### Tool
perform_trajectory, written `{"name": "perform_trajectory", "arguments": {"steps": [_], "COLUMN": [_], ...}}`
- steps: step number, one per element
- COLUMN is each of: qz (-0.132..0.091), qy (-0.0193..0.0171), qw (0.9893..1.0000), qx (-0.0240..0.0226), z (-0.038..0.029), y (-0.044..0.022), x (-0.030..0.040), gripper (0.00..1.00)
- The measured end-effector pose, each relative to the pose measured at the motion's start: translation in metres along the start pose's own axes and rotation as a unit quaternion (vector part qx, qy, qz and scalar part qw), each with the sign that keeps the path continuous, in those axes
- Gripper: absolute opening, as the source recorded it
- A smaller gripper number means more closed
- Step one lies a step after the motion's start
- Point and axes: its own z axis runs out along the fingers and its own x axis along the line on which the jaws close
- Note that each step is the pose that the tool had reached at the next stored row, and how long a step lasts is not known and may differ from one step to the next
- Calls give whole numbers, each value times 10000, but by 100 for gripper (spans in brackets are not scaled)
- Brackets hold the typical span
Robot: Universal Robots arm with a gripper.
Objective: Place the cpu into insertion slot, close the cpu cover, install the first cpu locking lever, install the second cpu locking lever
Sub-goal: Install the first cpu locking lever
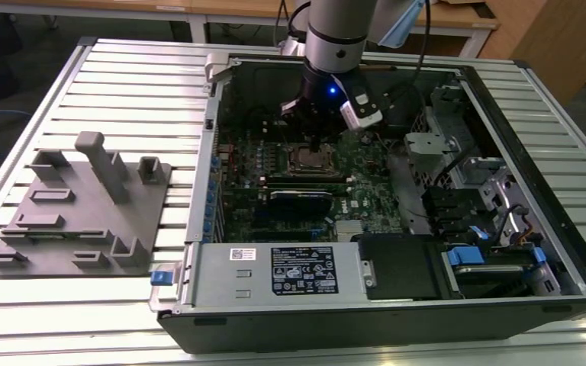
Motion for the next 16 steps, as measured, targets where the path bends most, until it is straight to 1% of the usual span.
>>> {"name": "perform_trajectory", "arguments": {"steps": [16], "qz": [0], "qy": [0], "qw": [10000], "qx": [2], "z": [-42], "y": [1], "x": [0], "gripper": [10]}}
